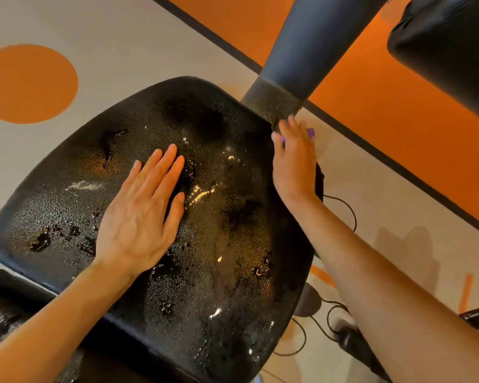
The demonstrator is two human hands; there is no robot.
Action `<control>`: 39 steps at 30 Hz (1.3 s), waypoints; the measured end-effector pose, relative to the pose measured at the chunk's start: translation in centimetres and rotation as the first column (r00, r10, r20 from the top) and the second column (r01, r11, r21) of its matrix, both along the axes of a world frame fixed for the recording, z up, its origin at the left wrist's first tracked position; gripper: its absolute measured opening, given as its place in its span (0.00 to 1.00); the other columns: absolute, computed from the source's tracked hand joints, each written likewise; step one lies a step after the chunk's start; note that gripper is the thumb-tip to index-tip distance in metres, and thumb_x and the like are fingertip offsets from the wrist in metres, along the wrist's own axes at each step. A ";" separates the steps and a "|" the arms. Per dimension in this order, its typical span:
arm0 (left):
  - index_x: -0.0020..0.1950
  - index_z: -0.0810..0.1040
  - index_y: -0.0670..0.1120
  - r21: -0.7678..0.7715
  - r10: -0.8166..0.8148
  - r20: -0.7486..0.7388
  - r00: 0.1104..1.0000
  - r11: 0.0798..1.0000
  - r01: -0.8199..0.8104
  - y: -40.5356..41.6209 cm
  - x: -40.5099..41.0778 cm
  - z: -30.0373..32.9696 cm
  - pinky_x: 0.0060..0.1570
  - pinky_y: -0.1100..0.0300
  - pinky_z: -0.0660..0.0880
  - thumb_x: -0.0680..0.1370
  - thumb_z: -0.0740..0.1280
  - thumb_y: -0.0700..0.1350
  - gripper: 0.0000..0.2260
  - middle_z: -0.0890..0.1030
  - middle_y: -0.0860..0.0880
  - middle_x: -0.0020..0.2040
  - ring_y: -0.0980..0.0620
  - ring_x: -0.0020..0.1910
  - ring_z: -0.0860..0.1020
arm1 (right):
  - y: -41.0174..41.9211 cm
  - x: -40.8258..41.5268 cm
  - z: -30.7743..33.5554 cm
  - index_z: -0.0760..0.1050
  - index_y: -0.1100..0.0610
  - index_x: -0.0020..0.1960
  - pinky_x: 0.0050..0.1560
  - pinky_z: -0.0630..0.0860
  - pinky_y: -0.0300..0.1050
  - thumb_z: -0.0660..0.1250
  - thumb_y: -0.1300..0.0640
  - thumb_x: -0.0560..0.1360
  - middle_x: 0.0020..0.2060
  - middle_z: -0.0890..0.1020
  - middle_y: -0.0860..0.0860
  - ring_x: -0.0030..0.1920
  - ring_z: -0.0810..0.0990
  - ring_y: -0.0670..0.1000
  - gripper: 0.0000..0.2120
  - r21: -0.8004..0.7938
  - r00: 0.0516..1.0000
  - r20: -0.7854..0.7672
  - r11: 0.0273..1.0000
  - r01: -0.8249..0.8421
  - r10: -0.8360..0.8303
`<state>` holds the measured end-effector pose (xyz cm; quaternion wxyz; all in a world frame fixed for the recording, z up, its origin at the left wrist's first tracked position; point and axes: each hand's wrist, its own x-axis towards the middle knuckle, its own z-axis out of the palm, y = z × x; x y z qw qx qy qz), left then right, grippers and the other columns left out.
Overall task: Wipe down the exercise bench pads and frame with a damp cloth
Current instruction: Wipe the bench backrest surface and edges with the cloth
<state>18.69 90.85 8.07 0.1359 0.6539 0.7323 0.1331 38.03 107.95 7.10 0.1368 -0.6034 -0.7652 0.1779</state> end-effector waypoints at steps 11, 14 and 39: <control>0.81 0.58 0.46 0.014 0.010 0.006 1.000 1.000 -0.010 -0.1 0.0 -0.2 0.80 0.51 0.49 0.84 0.51 0.53 0.25 0.56 0.49 0.81 0.51 0.81 0.52 | -0.3 -1.8 0.0 0.64 0.60 0.73 0.76 0.54 0.58 0.54 0.56 0.83 0.75 0.62 0.58 0.77 0.55 0.57 0.20 0.026 1.000 -0.001 0.999 -0.029 0.029; 0.80 0.59 0.45 0.027 0.005 0.010 1.000 1.000 -0.006 0.0 0.0 -0.2 0.80 0.51 0.50 0.84 0.51 0.52 0.25 0.57 0.48 0.81 0.50 0.81 0.53 | -4.9 -2.1 -0.3 0.63 0.61 0.73 0.75 0.56 0.60 0.56 0.57 0.82 0.75 0.62 0.59 0.77 0.51 0.54 0.21 0.069 0.997 -0.071 0.997 -0.016 0.021; 0.80 0.60 0.44 0.054 0.012 0.002 1.000 0.998 -0.012 -0.2 0.0 -0.1 0.79 0.50 0.53 0.84 0.51 0.51 0.25 0.58 0.47 0.81 0.49 0.80 0.55 | -12.3 -1.8 0.9 0.61 0.59 0.75 0.76 0.56 0.56 0.57 0.57 0.81 0.75 0.62 0.55 0.77 0.54 0.54 0.23 0.042 0.962 -0.049 0.963 -0.266 0.268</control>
